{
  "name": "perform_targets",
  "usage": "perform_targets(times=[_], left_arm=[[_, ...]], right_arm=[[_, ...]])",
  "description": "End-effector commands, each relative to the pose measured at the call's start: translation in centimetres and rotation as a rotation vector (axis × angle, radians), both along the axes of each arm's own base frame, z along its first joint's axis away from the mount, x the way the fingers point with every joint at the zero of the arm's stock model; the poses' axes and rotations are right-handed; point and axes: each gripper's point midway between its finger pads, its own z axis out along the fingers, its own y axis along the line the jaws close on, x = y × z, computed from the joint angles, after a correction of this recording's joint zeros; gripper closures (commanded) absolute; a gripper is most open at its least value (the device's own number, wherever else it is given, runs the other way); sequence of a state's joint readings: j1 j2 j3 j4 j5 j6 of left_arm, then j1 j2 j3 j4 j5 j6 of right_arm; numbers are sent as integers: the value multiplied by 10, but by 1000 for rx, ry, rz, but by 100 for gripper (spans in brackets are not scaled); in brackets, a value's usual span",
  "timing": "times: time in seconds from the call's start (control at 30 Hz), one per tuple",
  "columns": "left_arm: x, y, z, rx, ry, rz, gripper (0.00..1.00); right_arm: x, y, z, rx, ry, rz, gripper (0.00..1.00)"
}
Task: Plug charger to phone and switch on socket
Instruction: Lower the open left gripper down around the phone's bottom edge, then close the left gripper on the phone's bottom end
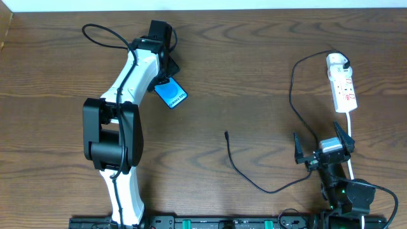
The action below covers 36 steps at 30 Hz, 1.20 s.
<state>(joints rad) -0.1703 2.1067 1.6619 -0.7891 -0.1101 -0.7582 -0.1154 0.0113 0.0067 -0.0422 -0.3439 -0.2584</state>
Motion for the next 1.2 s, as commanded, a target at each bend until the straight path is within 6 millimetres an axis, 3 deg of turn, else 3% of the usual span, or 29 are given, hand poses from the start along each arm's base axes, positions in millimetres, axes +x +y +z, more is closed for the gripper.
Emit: perform_targets(times=[0.0,0.47,0.5,0.53,0.57,0.6,0.63,1.17], left_arm=[[-3,1,-4,4,14,8,2],[-3,1,-4,4,14,7,1],[-3,1,-4,4,14,7,22],[-3,1,-4,4,14,7,31],[-3,1,-4,4,14,7,31],[-3,1,-4,4,14,7,23],[-3,1,-4,4,14,7,2],[-4,1,-8,5,24,8,2]], right_arm=[[0,1,-1,-11,0,5,1],[0,1,-1,-11,0,4,1],[0,1,-1,-11,0,5,1],[0,1,-1,-11,0,5,1],[0,1,-1,-11,0,5,1],[0,1,-1,-11,0,5,1],[0,1,-1,-11,0,5,1],[0,1,-1,-11,0,5,1]])
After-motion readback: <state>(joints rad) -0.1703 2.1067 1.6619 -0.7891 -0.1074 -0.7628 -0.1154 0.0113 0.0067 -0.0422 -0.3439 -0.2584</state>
